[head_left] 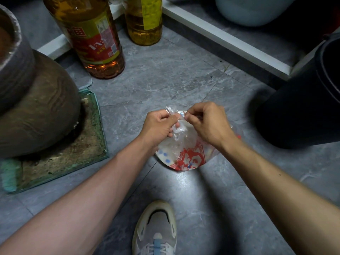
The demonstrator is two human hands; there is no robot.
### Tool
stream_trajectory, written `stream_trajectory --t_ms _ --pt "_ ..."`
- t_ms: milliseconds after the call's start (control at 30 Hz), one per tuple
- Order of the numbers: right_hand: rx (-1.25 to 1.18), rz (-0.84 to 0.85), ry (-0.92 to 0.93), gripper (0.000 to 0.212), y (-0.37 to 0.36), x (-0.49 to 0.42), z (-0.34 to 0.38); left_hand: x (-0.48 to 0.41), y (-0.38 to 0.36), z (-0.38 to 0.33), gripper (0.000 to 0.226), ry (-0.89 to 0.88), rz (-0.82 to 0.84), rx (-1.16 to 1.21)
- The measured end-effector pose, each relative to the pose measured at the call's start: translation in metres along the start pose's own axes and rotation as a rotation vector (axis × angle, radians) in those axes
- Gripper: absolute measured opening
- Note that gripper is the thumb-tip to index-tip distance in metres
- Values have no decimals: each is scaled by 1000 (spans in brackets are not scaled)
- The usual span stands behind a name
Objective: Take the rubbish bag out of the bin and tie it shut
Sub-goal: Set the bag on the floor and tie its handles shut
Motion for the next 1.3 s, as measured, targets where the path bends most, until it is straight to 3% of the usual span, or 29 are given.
stream_trajectory --t_ms 200,333,433,733,900,1167,1300 --pt "-525 184 -474 21 -23 20 -18 -1 -2 1 6 48 -10 41" --pt "-720 365 -604 13 -34 24 -12 1 -5 -5 5 26 47 -6" --pt "-666 451 -592 12 -40 24 -6 3 -7 -9 8 -13 124 -64" --pt "-576 432 -484 12 -45 15 -5 5 -1 -26 12 -206 243 -233" --pt "-448 421 -390 14 -45 12 -5 5 2 -22 8 -208 240 -270" --pt "-476 407 -274 11 -46 9 -3 3 6 -15 6 -189 190 -213" --pt "-316 375 -224 16 -43 3 -4 2 9 -14 5 -172 169 -182"
Point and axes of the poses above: each hand's wrist, its own x-axis away from the middle knuckle, its own y-axis out of the back of the hand, z = x × y, the point moved 8 cm from there along -x, towards the middle knuckle, and after that the axes turned 2 degrees about x, right-handed, at the moved point
